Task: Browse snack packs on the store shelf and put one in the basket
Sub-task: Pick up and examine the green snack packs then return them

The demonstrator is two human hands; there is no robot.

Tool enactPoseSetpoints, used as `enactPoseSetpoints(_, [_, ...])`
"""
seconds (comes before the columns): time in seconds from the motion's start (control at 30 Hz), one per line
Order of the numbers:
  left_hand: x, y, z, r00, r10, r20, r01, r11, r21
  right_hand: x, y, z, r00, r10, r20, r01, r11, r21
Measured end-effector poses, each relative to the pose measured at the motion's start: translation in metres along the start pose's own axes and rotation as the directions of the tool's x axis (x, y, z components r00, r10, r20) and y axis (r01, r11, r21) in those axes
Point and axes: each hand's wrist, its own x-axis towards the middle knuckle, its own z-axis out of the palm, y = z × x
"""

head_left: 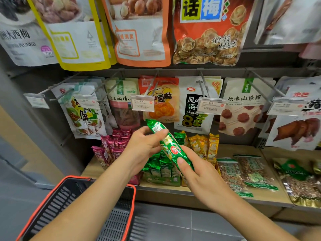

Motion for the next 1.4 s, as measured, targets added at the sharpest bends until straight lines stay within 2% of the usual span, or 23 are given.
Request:
enactPoseSetpoints(0.13, [-0.005,-0.006,0.012,0.997,-0.044,0.063,0.042,0.999,0.027,0.004,0.0,-0.003,0.994,0.092,0.06,-0.097,0.993,0.072])
enactPoseSetpoints(0.23, [-0.006,0.001,0.006,0.997,0.016,0.075,-0.033,0.974,0.225,0.011,-0.001,-0.015,0.982,0.162,0.096,-0.173,0.978,0.113])
enactPoseSetpoints(0.33, [-0.015,0.0,0.01,0.975,0.018,0.223,-0.128,0.864,0.488,0.019,-0.006,-0.027,0.981,0.194,0.03,-0.194,0.93,0.313])
enactPoseSetpoints(0.4, [-0.02,-0.006,0.019,0.948,-0.016,0.318,-0.173,0.812,0.557,0.019,-0.007,-0.029,0.986,0.167,0.021,-0.162,0.903,0.398])
enactPoseSetpoints(0.57, [-0.02,-0.014,0.028,0.938,-0.037,0.345,-0.165,0.827,0.537,0.019,-0.005,-0.03,0.975,0.178,-0.136,-0.115,0.919,0.377])
enactPoseSetpoints(0.67, [-0.017,-0.018,0.03,0.935,-0.02,0.355,-0.181,0.834,0.522,0.019,-0.004,-0.034,0.969,0.175,-0.175,-0.075,0.881,0.467])
enactPoseSetpoints(0.83, [-0.013,-0.019,0.022,0.911,-0.126,0.393,-0.154,0.778,0.609,0.017,-0.002,-0.047,0.938,0.182,-0.295,-0.001,0.852,0.524])
enactPoseSetpoints(1.0, [-0.009,-0.023,0.013,0.883,-0.207,0.42,-0.133,0.751,0.647,0.013,-0.002,-0.05,0.933,0.191,-0.306,0.006,0.84,0.542])
enactPoseSetpoints(1.17, [-0.002,-0.029,0.001,0.886,-0.281,0.37,-0.075,0.7,0.71,0.012,-0.001,-0.056,0.91,0.229,-0.345,0.019,0.809,0.587])
enactPoseSetpoints(1.4, [0.002,-0.026,-0.009,0.86,-0.326,0.394,-0.075,0.681,0.728,0.012,0.006,-0.059,0.882,0.283,-0.376,0.026,0.769,0.639])
